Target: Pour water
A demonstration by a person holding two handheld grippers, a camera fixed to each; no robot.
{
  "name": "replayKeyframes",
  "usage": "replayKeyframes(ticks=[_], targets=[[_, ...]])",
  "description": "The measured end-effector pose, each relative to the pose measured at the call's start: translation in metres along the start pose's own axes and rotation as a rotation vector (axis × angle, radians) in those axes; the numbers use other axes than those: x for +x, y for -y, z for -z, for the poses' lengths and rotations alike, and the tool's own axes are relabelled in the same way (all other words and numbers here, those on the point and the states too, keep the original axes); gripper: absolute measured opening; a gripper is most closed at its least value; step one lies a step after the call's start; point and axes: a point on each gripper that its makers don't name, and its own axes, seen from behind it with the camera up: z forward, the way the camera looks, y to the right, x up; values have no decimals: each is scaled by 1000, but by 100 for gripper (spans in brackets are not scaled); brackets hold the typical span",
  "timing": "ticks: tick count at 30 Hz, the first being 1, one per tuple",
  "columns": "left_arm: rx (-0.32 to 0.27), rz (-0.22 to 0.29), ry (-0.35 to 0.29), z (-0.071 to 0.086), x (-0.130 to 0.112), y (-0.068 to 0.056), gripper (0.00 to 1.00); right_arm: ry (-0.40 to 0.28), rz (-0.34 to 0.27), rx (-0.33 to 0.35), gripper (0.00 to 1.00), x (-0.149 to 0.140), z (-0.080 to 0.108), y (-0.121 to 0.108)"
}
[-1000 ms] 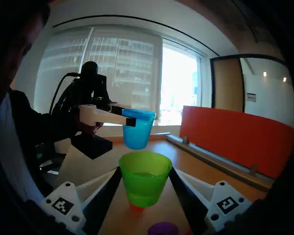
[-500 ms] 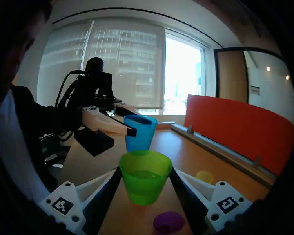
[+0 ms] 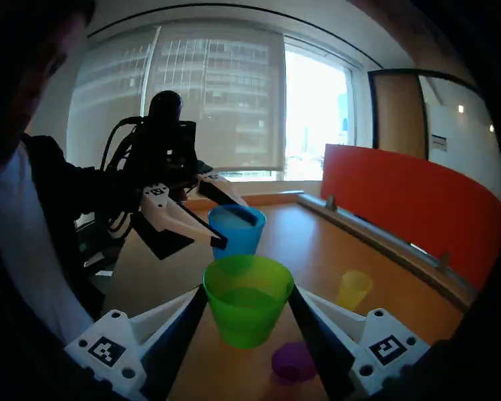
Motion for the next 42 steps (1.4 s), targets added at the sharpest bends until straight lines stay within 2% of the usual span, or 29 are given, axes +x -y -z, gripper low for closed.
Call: replayKeyframes(ticks=[9,15,24,33,42], targets=[[-57,-32,76,-11,-39,-28,88,44,-14,25,91,-27,3,12],[-84,-63,109,-14,-59,-42,88,68,-11,37,91,-41,4,19],[-118,-50,139,-16,-83,-56,88,110,-12,54,91,-67,4,31],[-136,-95,188,-16,-103,-64,88,150,0,52,91,-86,4,34],[-148,-101,222,-17,-115,-66,88,181,15,55,91,-101,0,34]])
